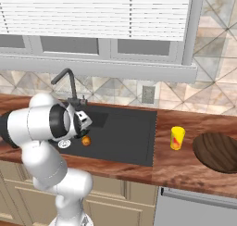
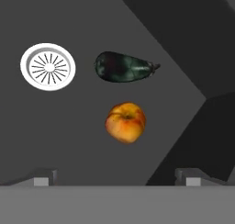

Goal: Remove the eggplant and peach from the sink. Then move the bowl and cup from the counter to the sink for washing.

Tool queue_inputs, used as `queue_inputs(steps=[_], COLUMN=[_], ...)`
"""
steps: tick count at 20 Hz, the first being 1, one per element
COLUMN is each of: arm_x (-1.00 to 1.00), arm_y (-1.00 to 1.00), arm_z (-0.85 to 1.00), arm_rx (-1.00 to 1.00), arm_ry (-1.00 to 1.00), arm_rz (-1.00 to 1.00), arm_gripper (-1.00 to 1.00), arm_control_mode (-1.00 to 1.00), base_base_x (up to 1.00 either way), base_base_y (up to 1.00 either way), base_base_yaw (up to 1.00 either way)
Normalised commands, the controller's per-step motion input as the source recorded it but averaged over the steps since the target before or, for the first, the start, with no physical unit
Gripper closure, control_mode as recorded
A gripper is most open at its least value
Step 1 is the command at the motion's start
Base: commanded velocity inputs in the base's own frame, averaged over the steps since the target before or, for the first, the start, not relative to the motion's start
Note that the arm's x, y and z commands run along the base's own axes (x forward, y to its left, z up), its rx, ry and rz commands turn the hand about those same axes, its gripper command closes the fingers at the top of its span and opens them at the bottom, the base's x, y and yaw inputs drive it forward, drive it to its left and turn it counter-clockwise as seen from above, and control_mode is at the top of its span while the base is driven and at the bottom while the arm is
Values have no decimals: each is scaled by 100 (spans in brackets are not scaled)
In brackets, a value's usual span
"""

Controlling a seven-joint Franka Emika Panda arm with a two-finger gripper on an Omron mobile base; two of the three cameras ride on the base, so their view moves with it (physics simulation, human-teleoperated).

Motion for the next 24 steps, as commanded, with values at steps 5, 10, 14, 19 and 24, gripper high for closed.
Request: queue_inputs(steps=[5,10,14,19,24], arm_x=[8,7,8,9,11], arm_y=[-2,-2,0,-1,0], arm_z=[-9,-9,-8,-8,-9], arm_rx=[-3,0,0,0,0], arm_ry=[0,0,0,0,0], arm_rz=[1,3,4,5,3], arm_gripper=[-100,-100,-100,-100,-100], arm_control_mode=[-100,-100,-100,-100,-100], base_base_x=[0,0,0,0,0], base_base_y=[0,0,0,0,0], base_base_yaw=[0,0,0,0,0])
